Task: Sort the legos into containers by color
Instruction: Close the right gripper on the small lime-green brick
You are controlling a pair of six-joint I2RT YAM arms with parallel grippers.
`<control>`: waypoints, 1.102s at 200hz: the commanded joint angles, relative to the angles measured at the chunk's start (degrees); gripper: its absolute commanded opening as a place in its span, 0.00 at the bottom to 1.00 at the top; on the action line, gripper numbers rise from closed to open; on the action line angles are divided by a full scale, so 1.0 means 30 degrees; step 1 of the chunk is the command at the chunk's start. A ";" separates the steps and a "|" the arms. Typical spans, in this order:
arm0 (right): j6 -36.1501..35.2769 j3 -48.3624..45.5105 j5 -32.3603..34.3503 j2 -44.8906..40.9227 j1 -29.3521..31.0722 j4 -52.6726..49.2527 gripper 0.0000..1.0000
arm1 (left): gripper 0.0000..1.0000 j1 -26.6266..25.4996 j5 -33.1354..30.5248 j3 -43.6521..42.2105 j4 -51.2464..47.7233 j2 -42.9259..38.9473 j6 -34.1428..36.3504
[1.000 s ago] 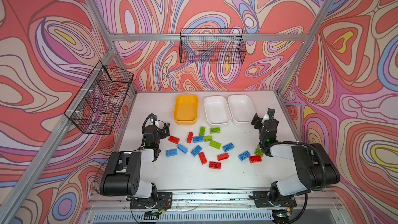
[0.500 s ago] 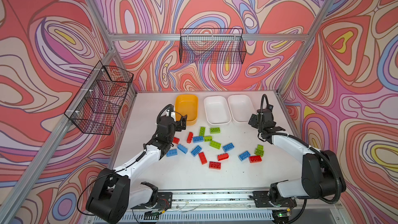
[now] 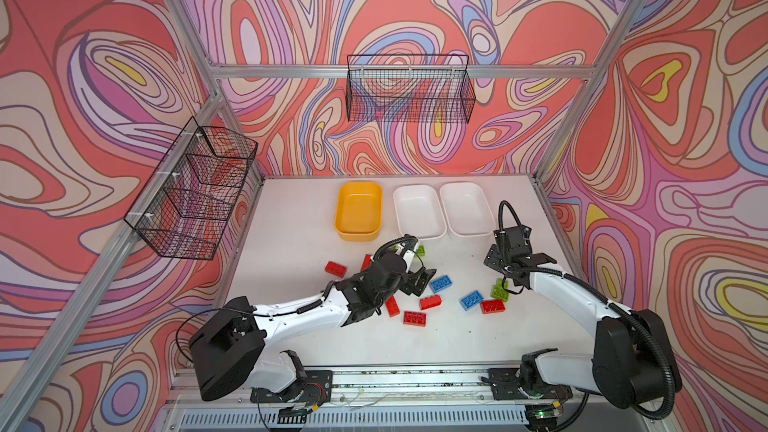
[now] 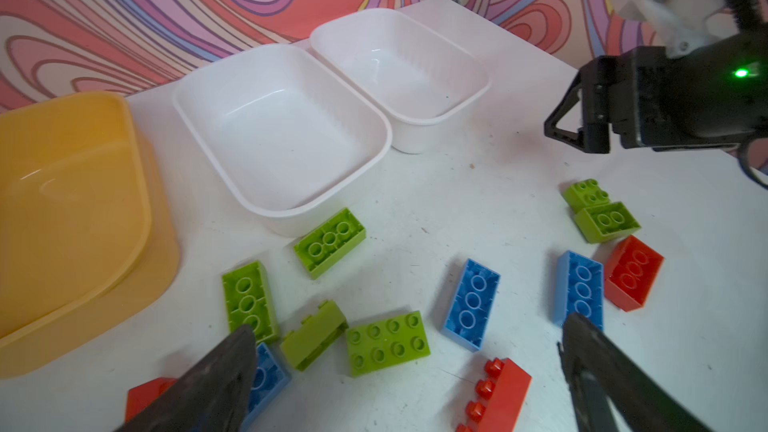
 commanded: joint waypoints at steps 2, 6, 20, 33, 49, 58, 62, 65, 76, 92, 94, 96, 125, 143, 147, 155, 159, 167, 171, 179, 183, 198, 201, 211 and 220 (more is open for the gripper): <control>0.0439 0.0080 -0.0163 0.0679 0.0058 -0.1909 0.86 | 1.00 -0.0278 0.0861 0.0542 -0.0457 0.0145 -0.0241; 0.0425 0.0113 -0.0240 0.0802 0.0080 -0.2055 0.85 | 1.00 -0.0295 0.1047 0.0493 -0.0370 0.0095 -0.0354; 0.0465 0.0111 -0.0656 0.1172 0.0058 -0.2302 0.84 | 1.00 -0.0305 0.1545 0.0247 0.0037 -0.0204 -0.0661; 0.0394 -0.0154 -0.1263 0.1198 0.0070 -0.2157 0.80 | 1.00 -0.0309 0.1701 0.0002 0.0175 -0.0558 -0.0729; 0.0400 -0.0527 -0.1780 0.1120 0.0056 -0.1897 0.77 | 1.00 -0.0308 0.1652 -0.0239 0.0153 -0.1056 -0.0562; 0.0480 -0.0679 -0.1981 0.1102 0.0072 -0.1792 0.76 | 1.00 -0.0308 0.1539 -0.0331 0.0070 -0.1341 -0.0416; 0.0482 -0.0720 -0.2055 0.1149 0.0081 -0.1729 0.75 | 1.00 -0.0304 0.1465 -0.0385 0.0038 -0.1466 -0.0339; 0.0494 -0.0786 -0.2128 0.1154 0.0059 -0.1668 0.75 | 1.00 -0.0326 0.1419 -0.0419 0.0022 -0.1554 -0.0284; 0.0536 -0.0953 -0.2365 0.1238 0.0062 -0.1549 0.72 | 1.00 -0.0323 0.1289 -0.0581 -0.0019 -0.1793 -0.0053; 0.0517 -0.1107 -0.2651 0.1445 0.0060 -0.1473 0.69 | 1.00 -0.0328 0.0882 -0.0731 -0.0316 -0.2018 0.0202; 0.0521 -0.1131 -0.2690 0.1454 0.0062 -0.1463 0.69 | 1.00 -0.0313 0.0816 -0.0743 -0.0352 -0.2044 0.0222; 0.0536 -0.1137 -0.2707 0.1486 0.0055 -0.1460 0.69 | 1.00 -0.0309 0.0762 -0.0767 -0.0383 -0.2065 0.0234; 0.0279 -0.1098 -0.2984 0.1751 0.0066 -0.1306 0.60 | 1.00 -0.0308 0.0420 -0.1205 -0.0535 -0.2422 0.0153; 0.0119 -0.0888 -0.2919 0.1965 0.0069 -0.1337 0.56 | 1.00 -0.0308 0.0361 -0.1361 -0.0513 -0.2550 0.0062; 0.0066 -0.0854 -0.2932 0.2023 0.0061 -0.1307 0.56 | 1.00 -0.0308 0.0331 -0.1362 -0.0549 -0.2585 0.0026; 0.0013 -0.0791 -0.2918 0.2143 0.0077 -0.1292 0.54 | 1.00 -0.0319 0.0254 -0.1390 -0.0561 -0.2624 0.0005; -0.0025 -0.0747 -0.2917 0.2174 0.0056 -0.1281 0.53 | 1.00 -0.0309 0.0212 -0.1391 -0.0565 -0.2630 -0.0023; -0.0101 -0.0736 -0.2987 0.2242 0.0054 -0.1214 0.52 | 1.00 -0.0309 0.0182 -0.1411 -0.0606 -0.2667 -0.0054; -0.0131 -0.0743 -0.3052 0.2264 0.0052 -0.1184 0.52 | 1.00 -0.0308 0.0138 -0.1418 -0.0608 -0.2690 -0.0055; -0.0212 -0.0754 -0.3137 0.2303 0.0055 -0.1088 0.51 | 1.00 -0.0308 0.0138 -0.1420 -0.0652 -0.2725 -0.0081; -0.0271 -0.0779 -0.3180 0.2323 0.0071 -0.1021 0.50 | 1.00 -0.0319 0.0121 -0.1413 -0.0681 -0.2752 -0.0084; -0.0394 -0.0734 -0.3274 0.2494 0.0069 -0.0862 0.48 | 1.00 -0.0310 0.0006 -0.1472 -0.0783 -0.2856 -0.0185; -0.0422 -0.0714 -0.3295 0.2512 0.0062 -0.0816 0.46 | 1.00 -0.0308 -0.0030 -0.1478 -0.0791 -0.2871 -0.0214; -0.0541 -0.0648 -0.3265 0.2683 0.0052 -0.0740 0.43 | 1.00 -0.0310 -0.0071 -0.1535 -0.0786 -0.2945 -0.0282; -0.0680 -0.0561 -0.3286 0.2828 0.0070 -0.0626 0.39 | 1.00 -0.0311 -0.0134 -0.1567 -0.0812 -0.2997 -0.0317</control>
